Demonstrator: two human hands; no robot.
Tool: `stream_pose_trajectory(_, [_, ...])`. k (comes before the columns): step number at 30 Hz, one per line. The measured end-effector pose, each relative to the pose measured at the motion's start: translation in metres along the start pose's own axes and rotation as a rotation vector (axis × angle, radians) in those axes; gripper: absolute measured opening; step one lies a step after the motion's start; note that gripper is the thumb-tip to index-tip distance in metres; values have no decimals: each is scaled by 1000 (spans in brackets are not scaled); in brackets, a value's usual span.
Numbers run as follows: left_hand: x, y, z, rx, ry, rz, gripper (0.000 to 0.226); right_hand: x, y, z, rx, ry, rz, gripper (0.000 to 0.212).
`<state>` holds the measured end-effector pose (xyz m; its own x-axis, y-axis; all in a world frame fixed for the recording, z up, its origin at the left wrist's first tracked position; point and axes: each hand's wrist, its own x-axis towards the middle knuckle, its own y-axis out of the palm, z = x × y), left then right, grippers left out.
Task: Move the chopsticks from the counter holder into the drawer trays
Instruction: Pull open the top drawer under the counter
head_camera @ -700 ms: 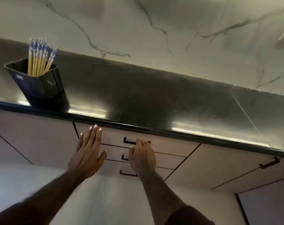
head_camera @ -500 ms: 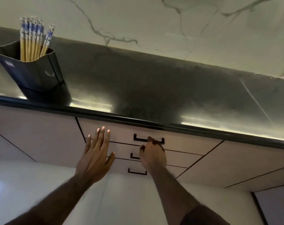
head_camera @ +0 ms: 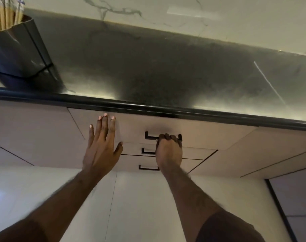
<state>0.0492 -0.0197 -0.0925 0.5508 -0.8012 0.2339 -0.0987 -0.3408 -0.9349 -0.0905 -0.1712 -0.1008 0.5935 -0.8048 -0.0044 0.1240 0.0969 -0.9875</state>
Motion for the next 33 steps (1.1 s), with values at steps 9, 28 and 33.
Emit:
stream_pose_trajectory(9, [-55, -21, -11, -48, 90, -16, 79, -82, -4, -4, -69, -41, -16, 21])
stream_pose_trajectory(28, [-267, -86, -45, 58, 156, 73, 66, -313, -21, -21, 120, 2, 111, 26])
stream_pose_trajectory(33, [-304, -94, -50, 63, 166, 104, 77, -353, -25, -24, 203, 3, 121, 29])
